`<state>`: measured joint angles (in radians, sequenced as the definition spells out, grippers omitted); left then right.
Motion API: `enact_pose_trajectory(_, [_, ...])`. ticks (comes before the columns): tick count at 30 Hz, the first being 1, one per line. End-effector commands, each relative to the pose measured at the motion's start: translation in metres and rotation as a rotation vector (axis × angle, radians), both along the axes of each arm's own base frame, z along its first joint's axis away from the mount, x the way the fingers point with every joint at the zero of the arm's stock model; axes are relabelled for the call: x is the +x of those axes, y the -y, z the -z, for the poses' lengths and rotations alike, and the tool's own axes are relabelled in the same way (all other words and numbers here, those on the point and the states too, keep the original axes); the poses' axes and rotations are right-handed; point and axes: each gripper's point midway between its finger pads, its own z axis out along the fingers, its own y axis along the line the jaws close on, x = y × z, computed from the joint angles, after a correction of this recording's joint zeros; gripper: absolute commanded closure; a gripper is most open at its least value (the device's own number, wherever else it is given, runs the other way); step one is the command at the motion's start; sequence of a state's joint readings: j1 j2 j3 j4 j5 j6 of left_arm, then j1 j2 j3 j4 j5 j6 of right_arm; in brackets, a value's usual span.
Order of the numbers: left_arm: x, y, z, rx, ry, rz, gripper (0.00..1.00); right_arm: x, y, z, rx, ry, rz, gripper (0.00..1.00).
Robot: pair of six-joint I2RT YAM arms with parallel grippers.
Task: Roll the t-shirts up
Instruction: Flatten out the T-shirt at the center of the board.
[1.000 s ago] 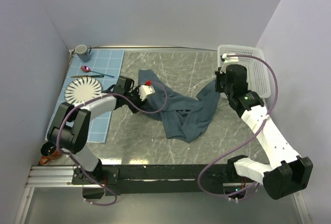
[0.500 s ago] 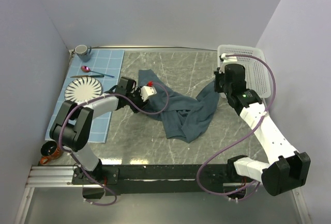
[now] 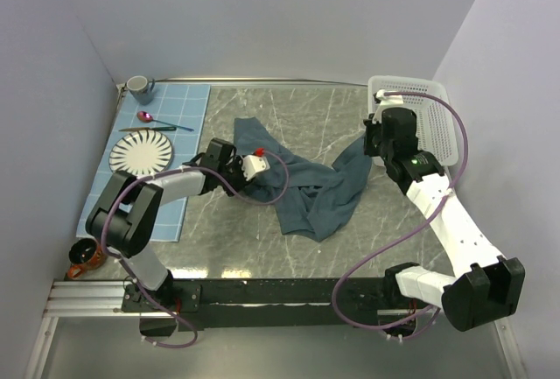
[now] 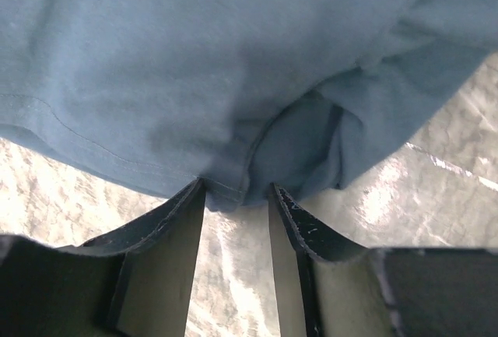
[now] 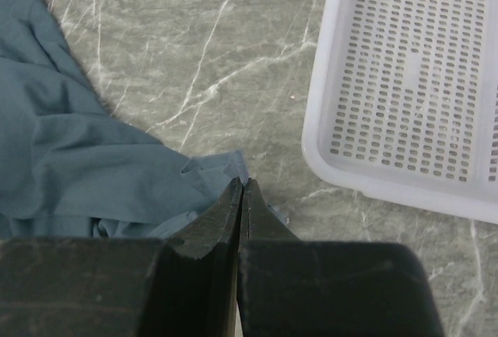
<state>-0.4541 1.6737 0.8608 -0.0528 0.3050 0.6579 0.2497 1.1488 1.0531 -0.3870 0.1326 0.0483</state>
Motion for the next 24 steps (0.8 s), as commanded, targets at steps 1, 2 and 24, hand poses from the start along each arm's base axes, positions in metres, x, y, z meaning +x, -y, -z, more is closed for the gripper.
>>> enact_pose_trajectory(1, [0.016, 0.012, -0.016, -0.042, 0.007, -0.018, 0.58, 0.003, 0.001, -0.013, 0.027, 0.041, 0.011, 1.00])
enact_pose_trajectory(2, [0.016, 0.012, -0.016, -0.043, 0.004, -0.023, 0.59, 0.003, 0.001, -0.013, 0.030, 0.040, 0.009, 1.00])
enact_pose_trajectory(24, [0.023, 0.000, -0.010, -0.005, -0.012, -0.062, 0.71, 0.005, 0.003, -0.010, 0.040, 0.044, 0.016, 1.00])
